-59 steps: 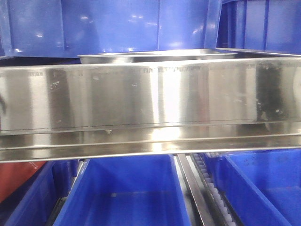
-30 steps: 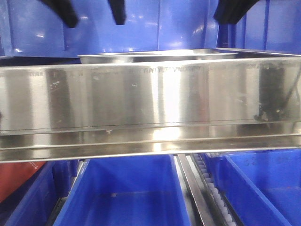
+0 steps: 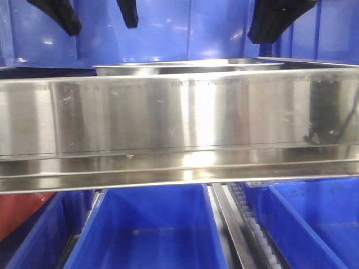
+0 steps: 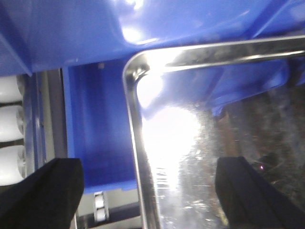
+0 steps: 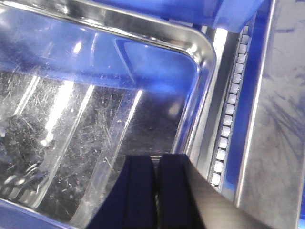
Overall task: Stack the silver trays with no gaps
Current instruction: 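Lower both grippers onto opposite rims of the silver tray and close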
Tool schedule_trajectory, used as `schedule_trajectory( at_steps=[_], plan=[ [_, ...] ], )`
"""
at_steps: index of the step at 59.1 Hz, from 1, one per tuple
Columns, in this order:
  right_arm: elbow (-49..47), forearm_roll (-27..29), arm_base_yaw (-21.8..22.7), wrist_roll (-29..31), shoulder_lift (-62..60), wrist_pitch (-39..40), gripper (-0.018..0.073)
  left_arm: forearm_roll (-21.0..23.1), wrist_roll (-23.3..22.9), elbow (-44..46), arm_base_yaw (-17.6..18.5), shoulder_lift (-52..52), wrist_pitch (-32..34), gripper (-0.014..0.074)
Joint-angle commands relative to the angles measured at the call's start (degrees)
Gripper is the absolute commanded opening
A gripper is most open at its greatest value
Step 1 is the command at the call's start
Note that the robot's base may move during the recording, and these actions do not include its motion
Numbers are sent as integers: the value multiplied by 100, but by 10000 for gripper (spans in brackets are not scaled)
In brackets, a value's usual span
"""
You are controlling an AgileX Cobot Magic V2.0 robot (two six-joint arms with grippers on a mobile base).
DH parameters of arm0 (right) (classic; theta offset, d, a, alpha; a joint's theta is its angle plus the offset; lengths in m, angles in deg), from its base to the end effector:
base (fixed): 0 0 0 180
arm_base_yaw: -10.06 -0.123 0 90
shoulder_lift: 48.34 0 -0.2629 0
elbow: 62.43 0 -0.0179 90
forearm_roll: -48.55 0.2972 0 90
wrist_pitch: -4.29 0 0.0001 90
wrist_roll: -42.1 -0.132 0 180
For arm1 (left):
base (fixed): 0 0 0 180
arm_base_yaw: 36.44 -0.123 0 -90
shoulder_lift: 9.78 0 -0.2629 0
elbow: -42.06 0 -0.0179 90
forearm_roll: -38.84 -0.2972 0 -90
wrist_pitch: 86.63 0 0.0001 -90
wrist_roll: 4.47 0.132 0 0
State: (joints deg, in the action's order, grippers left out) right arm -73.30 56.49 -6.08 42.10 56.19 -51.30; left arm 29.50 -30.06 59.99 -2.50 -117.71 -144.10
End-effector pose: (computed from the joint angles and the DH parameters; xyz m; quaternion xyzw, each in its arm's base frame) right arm 0.4100 0.1343 0.2639 -0.1127 0.9555 0.1019 0.2527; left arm 0.3826 -0.2357 0.2812 0.0924 0.9526 -0.0707 0.2811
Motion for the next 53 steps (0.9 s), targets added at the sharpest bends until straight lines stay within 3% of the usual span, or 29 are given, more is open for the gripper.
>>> schedule_trajectory(
  at_steps=[1,6,17,53],
  plan=[
    [-52,-70,3,-48,-10,173,222,17,-52,-11,-2,-126,-34,466],
    [-52,-70,3,-126,-10,251,324,79,-52,-11,-2,-248,-59,466],
    [-52,-100,15,-144,110,357,272,168,-52,-11,-2,-384,-14,466],
    [-52,-444,15,-614,469,204,271,122,-52,-11,-2,-638,49,466]
  ],
)
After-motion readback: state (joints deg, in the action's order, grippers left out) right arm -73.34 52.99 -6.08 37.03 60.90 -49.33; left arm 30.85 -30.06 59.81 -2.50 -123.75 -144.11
